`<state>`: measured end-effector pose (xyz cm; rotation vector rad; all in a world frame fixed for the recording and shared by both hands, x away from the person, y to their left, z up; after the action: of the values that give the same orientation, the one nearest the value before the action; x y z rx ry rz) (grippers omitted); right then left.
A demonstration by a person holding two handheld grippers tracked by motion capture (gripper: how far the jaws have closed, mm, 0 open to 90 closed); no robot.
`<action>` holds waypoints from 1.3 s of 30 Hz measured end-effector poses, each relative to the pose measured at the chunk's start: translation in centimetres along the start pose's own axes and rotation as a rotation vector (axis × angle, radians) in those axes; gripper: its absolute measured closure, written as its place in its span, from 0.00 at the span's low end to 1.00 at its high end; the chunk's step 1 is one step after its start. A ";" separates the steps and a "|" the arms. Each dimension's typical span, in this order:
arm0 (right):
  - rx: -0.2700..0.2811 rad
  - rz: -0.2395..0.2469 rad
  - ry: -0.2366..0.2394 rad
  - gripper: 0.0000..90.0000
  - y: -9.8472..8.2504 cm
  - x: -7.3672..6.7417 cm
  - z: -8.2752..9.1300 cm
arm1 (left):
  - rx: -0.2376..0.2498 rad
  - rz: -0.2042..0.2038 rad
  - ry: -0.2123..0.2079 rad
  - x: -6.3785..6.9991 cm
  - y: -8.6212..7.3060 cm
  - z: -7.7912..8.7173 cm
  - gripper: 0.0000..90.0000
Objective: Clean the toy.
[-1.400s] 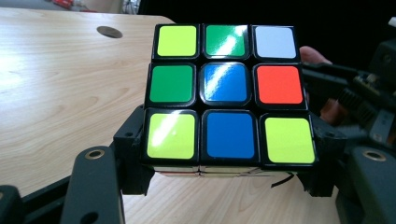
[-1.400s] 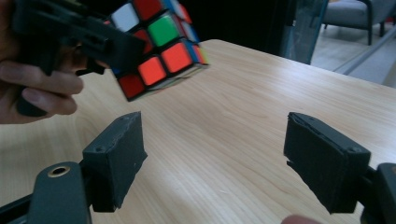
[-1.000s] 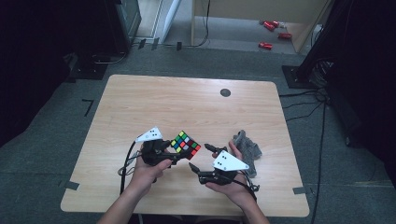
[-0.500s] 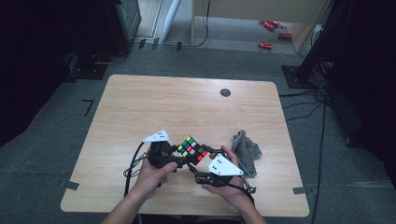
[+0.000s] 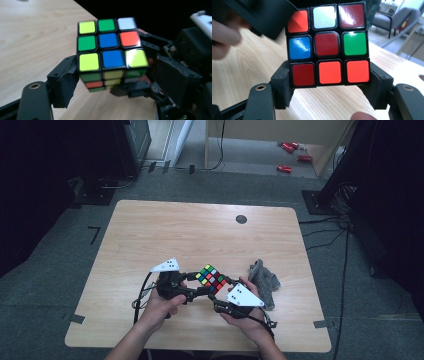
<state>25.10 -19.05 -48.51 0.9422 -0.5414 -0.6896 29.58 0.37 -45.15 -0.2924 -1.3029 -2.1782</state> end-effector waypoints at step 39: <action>-0.155 -0.322 0.279 0.38 1.4 0.5 0.7 | 0.019 -0.657 0.468 0.5 -3.3 -3.0 0.15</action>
<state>25.36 -19.21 -46.93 0.9696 -0.0868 -0.8577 27.56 -1.20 -48.79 0.7137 -1.2452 -2.5273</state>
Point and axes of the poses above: each handheld gripper's, and its own axes: z roughly backward along the jaws, y roughly out of its top, x roughly to its right, the point moved 3 cm from there along -z, roughly forward along the jaws, and after that the axes turned 13 degrees about -x, right-handed, at the moved point
